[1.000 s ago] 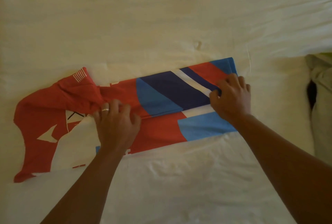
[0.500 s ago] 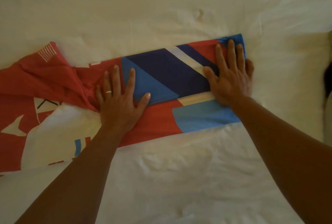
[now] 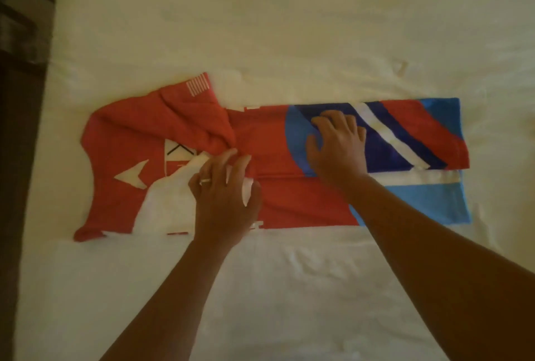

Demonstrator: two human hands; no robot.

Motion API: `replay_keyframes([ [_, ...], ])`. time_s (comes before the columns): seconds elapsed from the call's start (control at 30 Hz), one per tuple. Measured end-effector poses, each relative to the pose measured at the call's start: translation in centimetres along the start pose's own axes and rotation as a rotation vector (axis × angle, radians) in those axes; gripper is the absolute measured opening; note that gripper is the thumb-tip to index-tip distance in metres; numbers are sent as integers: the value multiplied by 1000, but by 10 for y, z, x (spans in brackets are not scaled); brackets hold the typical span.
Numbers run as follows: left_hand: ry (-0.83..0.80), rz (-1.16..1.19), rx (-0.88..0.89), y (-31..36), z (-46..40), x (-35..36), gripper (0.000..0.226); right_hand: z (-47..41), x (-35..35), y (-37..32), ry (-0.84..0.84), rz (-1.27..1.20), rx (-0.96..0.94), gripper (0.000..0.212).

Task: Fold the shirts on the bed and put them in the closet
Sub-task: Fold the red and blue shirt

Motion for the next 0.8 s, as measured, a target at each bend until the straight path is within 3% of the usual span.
replay_keyframes([
  [0.23,-104,-134,-183,-109,36,-45,55,-47,23,-134,-170,-311,85,35],
  [0.37,-174,-205,-223,-153,59,-38,67,-83,37,-175,-200,-306,178,41],
  [0.47,-146,-228,-219,-159,65,-26,69,-100,47,-188,-250,-215,222,45],
  [0.6,-133,-203,-238,-161,63,-21,69,-107,49,-198,-256,-196,161,15],
  [0.73,-199,-141,-278,-161,60,-26,70,-91,20,-212,-147,-369,118,5],
  [0.8,-143,-47,-299,-153,56,-42,66,-74,1,-221,-109,-484,111,7],
])
Point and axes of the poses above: each hand's wrist, its own z-axis away from the middle knuckle, its own x-axis out of the palm, y = z × x, the point moved 9 cm from there along -z, towards the middle knuckle, and after that the axes turned 11 degrees about z, right-handed, at the moved point
